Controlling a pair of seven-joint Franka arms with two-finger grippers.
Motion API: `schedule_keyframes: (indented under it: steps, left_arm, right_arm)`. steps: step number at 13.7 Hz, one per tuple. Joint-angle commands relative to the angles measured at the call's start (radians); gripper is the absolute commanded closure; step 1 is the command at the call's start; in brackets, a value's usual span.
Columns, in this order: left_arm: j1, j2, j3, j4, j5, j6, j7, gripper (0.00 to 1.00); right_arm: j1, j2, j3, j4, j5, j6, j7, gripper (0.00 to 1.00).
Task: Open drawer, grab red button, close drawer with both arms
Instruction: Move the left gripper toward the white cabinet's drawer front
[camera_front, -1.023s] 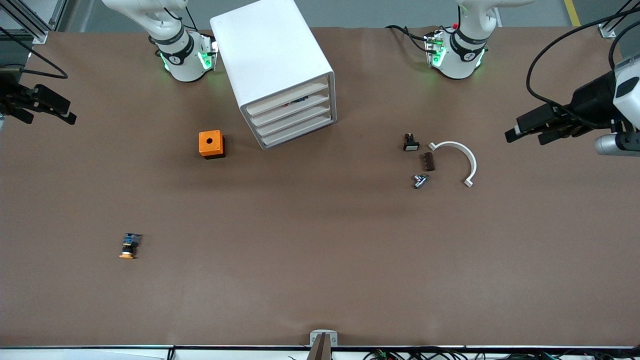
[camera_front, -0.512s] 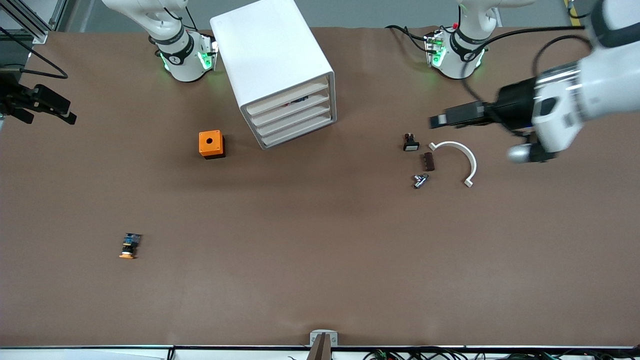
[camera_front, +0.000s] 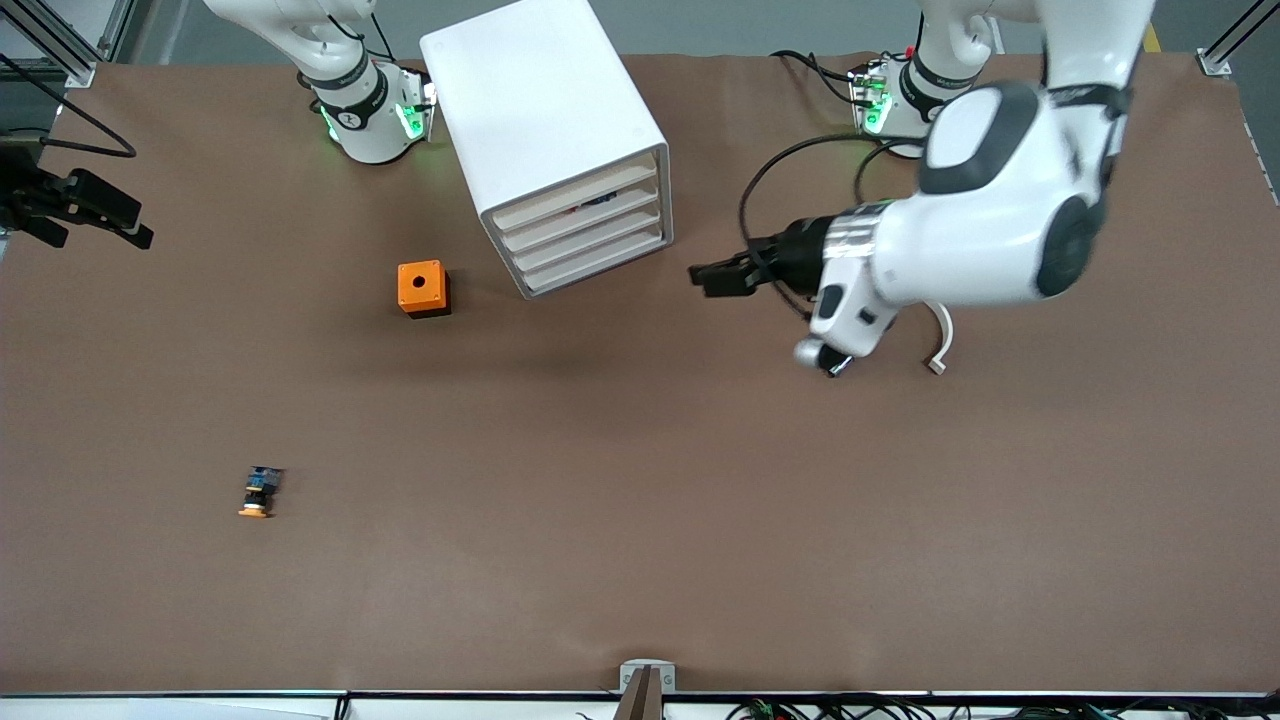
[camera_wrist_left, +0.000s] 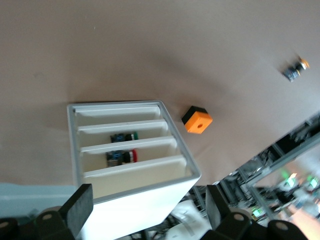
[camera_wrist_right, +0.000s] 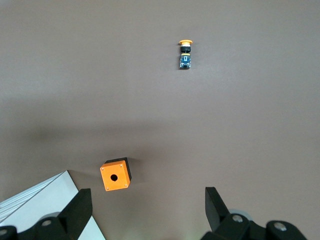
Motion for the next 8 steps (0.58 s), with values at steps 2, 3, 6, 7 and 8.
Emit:
schedule_keyframes:
  steps: [2,3,6,7,8]
  left_arm:
    - [-0.064,0.080,0.004,0.045,-0.015,0.105,-0.323,0.01]
    - [-0.076,0.094,0.004,0.045,-0.015,0.154,-0.425,0.01]
    - [-0.130,0.160,0.012,0.063,-0.006,0.249,-0.546,0.00]
    - [-0.138,0.197,0.010,0.084,-0.008,0.249,-0.546,0.00]
    - [-0.148,0.230,0.006,0.097,-0.008,0.248,-0.551,0.00]
  right_arm:
    - [0.003,-0.022,0.002,-0.014,0.001,-0.002,0.015,0.00]
    - [0.003,-0.022,0.001,-0.012,0.001,-0.003,0.015,0.00]
    - [0.000,-0.016,0.002,0.001,0.001,-0.005,0.002,0.00]
    - [-0.003,-0.013,0.001,0.003,0.001,-0.003,0.004,0.00]
    - [-0.003,-0.009,-0.001,0.011,0.001,-0.003,0.014,0.00]
